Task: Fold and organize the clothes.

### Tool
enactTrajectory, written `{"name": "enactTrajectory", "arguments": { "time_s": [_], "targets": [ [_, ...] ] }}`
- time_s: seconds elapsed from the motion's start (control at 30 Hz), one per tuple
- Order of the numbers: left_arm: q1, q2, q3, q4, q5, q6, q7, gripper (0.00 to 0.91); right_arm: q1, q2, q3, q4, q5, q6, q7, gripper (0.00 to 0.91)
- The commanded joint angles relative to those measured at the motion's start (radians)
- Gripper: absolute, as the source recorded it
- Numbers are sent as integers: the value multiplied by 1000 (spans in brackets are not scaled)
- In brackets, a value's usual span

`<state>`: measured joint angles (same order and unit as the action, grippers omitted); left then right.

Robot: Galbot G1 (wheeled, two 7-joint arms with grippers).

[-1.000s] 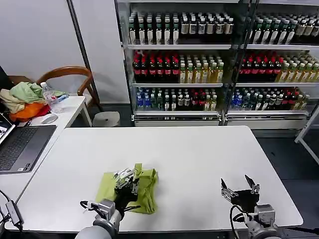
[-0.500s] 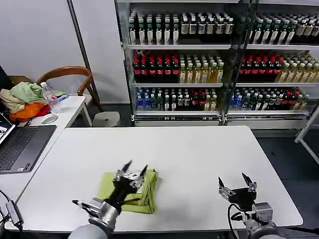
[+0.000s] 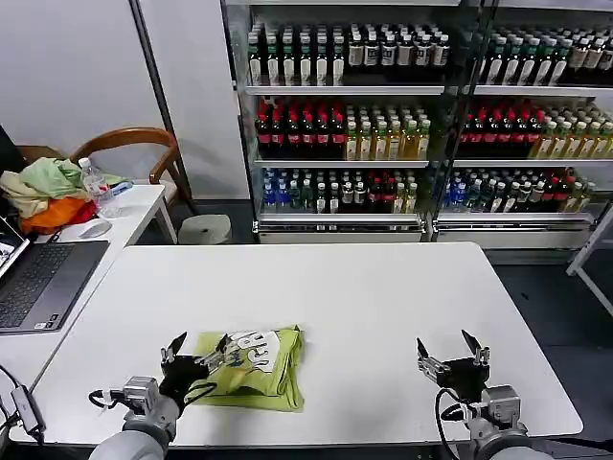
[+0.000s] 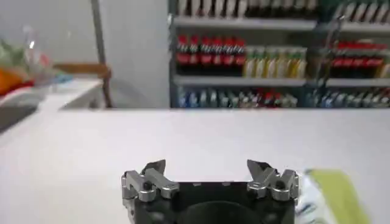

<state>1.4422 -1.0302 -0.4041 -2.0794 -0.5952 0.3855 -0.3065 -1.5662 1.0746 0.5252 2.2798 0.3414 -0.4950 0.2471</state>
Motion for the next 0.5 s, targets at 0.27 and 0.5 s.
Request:
{"name": "enactTrajectory", "arguments": {
  "time_s": [0.27,0.5],
  "targets": [
    [-5,-24,-32,116,-134,52,-29,907,-1,8,-5,5,-4,1,1,907],
    [1,-30,-8,114,-110,36,-45,786,-6,15,-7,15,-2,-1,2,907]
  ]
}}
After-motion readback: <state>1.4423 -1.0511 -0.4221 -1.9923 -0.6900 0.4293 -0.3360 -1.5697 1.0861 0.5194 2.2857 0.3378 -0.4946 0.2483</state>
